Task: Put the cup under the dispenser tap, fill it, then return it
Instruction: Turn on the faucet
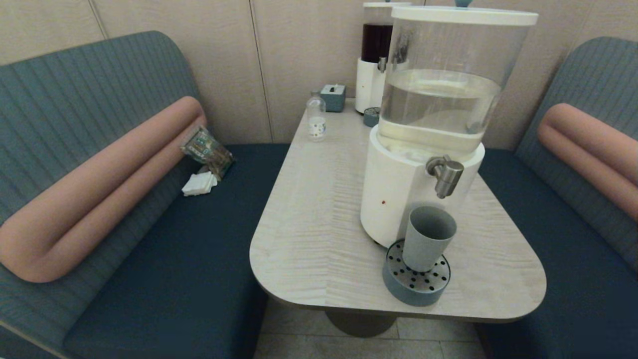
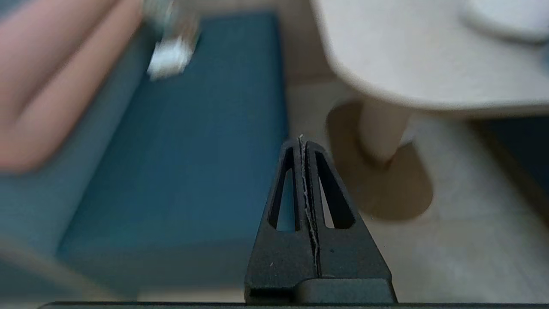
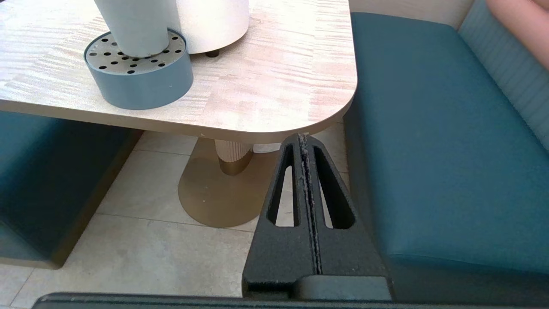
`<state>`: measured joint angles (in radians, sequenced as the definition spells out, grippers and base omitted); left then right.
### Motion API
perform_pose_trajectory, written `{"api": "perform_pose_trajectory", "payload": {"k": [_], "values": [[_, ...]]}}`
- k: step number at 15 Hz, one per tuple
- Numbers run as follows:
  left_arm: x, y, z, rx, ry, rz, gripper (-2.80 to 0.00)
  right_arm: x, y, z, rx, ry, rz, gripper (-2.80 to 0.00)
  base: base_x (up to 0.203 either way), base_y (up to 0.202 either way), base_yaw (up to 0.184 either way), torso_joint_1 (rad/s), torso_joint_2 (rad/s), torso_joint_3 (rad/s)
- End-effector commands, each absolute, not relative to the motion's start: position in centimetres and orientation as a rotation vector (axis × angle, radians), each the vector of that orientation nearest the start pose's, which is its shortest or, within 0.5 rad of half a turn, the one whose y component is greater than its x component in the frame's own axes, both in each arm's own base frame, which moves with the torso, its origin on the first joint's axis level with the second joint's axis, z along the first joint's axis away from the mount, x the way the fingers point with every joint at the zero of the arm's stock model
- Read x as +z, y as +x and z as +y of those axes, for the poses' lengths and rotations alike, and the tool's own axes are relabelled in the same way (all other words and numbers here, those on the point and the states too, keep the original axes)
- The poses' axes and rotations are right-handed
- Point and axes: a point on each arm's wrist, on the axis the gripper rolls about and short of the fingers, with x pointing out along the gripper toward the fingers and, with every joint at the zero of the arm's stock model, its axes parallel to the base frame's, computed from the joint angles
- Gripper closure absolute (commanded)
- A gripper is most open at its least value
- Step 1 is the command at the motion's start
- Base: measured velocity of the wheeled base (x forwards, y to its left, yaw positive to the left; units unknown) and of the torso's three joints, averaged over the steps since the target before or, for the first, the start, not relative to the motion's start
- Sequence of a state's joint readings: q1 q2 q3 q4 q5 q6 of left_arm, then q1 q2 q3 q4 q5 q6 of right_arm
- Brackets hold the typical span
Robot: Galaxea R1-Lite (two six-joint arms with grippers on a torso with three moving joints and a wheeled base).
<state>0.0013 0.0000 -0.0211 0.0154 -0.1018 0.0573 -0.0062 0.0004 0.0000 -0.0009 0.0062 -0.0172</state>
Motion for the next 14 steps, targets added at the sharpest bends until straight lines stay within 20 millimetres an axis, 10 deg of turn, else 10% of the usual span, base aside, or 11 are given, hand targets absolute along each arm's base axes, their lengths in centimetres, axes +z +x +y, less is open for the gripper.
{"api": "perform_pose_trajectory", "payload": {"k": [1, 14], "values": [[7.93, -2.57, -0.18, -0.078, 0.048, 0.025, 0.00, 7.52, -2.27, 0.03, 0.000, -0.017, 0.000, 0.00, 0.000, 0.000, 0.000, 0.000, 0.00, 0.000], [7.22, -2.31, -0.01, -0.004, 0.061, 0.041, 0.00, 7.48, -2.26, 0.02, -0.003, -0.035, 0.001, 0.00, 0.000, 0.000, 0.000, 0.000, 0.00, 0.000]]}}
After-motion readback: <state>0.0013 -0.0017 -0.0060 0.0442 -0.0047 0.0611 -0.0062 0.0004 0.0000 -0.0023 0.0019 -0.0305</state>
